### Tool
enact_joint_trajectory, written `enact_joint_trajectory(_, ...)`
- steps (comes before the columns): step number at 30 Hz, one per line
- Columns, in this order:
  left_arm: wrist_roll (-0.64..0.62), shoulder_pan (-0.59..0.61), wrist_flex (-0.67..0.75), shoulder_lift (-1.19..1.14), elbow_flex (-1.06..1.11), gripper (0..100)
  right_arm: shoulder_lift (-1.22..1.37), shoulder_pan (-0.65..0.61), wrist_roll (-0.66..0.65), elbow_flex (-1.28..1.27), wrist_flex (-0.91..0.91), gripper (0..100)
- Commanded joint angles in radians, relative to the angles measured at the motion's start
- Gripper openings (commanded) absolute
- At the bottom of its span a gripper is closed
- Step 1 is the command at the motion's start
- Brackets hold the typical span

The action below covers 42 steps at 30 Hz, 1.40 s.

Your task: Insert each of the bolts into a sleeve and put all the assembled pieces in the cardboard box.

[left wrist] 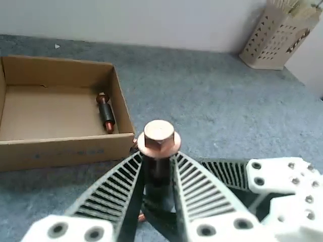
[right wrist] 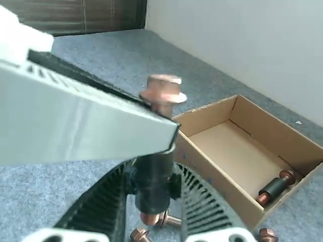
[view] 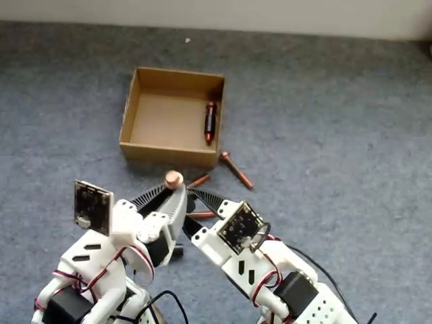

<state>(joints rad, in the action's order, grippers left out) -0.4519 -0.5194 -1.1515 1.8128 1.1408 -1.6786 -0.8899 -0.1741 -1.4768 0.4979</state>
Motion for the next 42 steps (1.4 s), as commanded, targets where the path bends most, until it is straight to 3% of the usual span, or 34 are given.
enact_joint_trajectory(1, -0.009, -0.027, -0.032, 0.007, -0.024, 1, -0.022, -0.001, -0.002, 0.093, -0.025, 0.5)
enact_joint_trajectory(5, -0.006, -0.035, -0.063, 0.005, -0.018, 1, -0.022, -0.001, -0.002, 0.091, -0.025, 0.5)
enact_joint_trajectory(10, 0.115, -0.03, -0.106, 0.005, -0.019, 2, -0.022, 0.002, -0.002, 0.085, -0.025, 0.5)
enact_joint_trajectory(18, 0.141, -0.025, -0.124, 0.005, -0.03, 18, -0.016, 0.139, -0.002, 0.074, -0.022, 0.5)
enact_joint_trajectory(25, 0.147, 0.002, -0.124, 0.005, -0.114, 18, -0.016, 0.252, -0.002, -0.012, -0.022, 0.5)
enact_joint_trajectory(29, 0.147, 0.097, -0.124, 0.005, -0.12, 18, -0.018, 0.321, 0.035, -0.035, -0.022, 0.5)
enact_joint_trajectory(32, 0.147, 0.194, -0.124, 0.005, -0.117, 11, -0.013, 0.378, 0.127, -0.035, -0.012, 0.5)
enact_joint_trajectory(35, 0.147, 0.277, -0.124, 0.005, -0.108, 0, -0.013, 0.397, 0.14, -0.03, 0.065, 0.5)
enact_joint_trajectory(42, 0.149, 0.384, -0.118, 0.005, 0.074, 1, -0.012, 0.398, 0.14, -0.027, 0.171, 0.5)
